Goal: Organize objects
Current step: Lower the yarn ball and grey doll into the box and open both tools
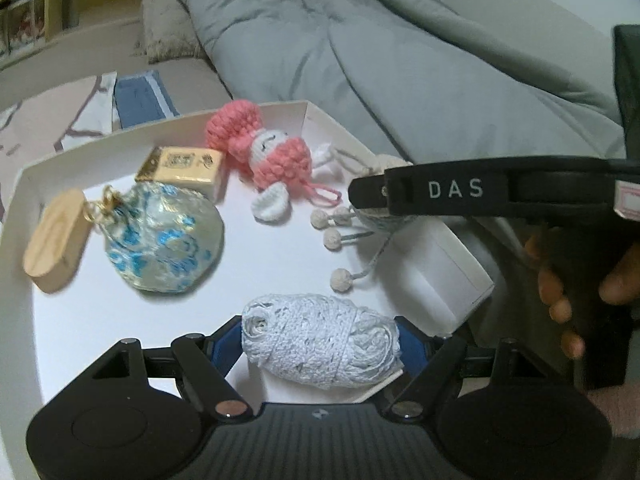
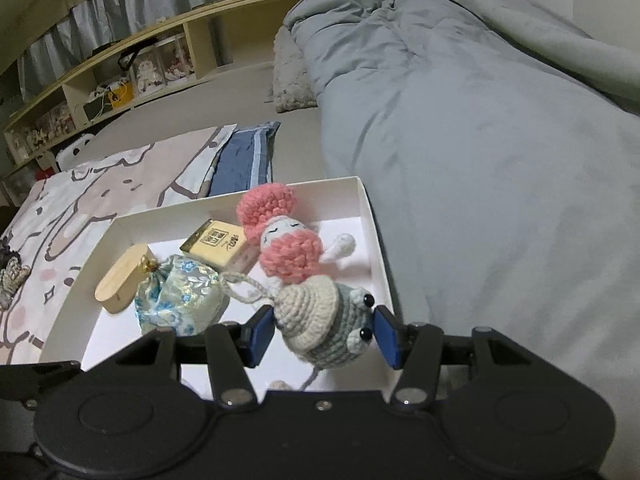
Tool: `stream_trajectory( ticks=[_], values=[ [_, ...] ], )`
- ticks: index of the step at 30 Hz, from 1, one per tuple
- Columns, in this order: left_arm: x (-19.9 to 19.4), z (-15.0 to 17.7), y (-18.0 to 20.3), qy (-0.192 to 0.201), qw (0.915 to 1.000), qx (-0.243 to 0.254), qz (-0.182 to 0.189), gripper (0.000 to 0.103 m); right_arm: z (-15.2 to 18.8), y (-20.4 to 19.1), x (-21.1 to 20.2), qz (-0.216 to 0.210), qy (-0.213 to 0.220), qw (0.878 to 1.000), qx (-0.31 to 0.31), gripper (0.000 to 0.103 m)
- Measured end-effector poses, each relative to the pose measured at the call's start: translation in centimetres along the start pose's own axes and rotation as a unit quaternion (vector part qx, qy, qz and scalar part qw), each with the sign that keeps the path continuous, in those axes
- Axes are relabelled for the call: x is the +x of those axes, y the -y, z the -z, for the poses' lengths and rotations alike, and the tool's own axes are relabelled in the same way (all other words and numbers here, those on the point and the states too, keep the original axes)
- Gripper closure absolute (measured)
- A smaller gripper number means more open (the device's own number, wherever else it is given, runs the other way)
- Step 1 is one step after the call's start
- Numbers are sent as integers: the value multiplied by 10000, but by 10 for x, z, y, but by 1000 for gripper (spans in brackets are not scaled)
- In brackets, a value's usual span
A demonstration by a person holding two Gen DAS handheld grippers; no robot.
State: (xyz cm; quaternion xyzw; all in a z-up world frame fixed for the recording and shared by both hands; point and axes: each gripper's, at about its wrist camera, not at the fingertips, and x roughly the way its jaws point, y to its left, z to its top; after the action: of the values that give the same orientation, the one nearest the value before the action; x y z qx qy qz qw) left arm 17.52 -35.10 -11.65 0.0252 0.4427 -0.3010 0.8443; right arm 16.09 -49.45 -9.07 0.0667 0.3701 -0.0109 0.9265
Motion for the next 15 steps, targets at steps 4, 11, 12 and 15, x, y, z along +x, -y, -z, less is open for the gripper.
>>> stream_trajectory(
  ticks=[4, 11, 12, 15],
  values=[
    [13, -5, 1, -124, 9991, -385, 89, 24, -3, -2, 0, -84, -17, 10000, -45, 47],
    [16, -6, 12, -56, 9995, -280, 144, 14, -8, -6, -7, -140, -97, 9998, -137, 34],
    [14, -6, 11, -60, 9996, -255, 141, 14, -7, -6, -9, -132, -102, 9998, -116, 34],
    [9, -7, 8, -75, 9998, -186, 98, 13, -6, -3, -13, -96, -110, 9999, -36, 33]
  ],
)
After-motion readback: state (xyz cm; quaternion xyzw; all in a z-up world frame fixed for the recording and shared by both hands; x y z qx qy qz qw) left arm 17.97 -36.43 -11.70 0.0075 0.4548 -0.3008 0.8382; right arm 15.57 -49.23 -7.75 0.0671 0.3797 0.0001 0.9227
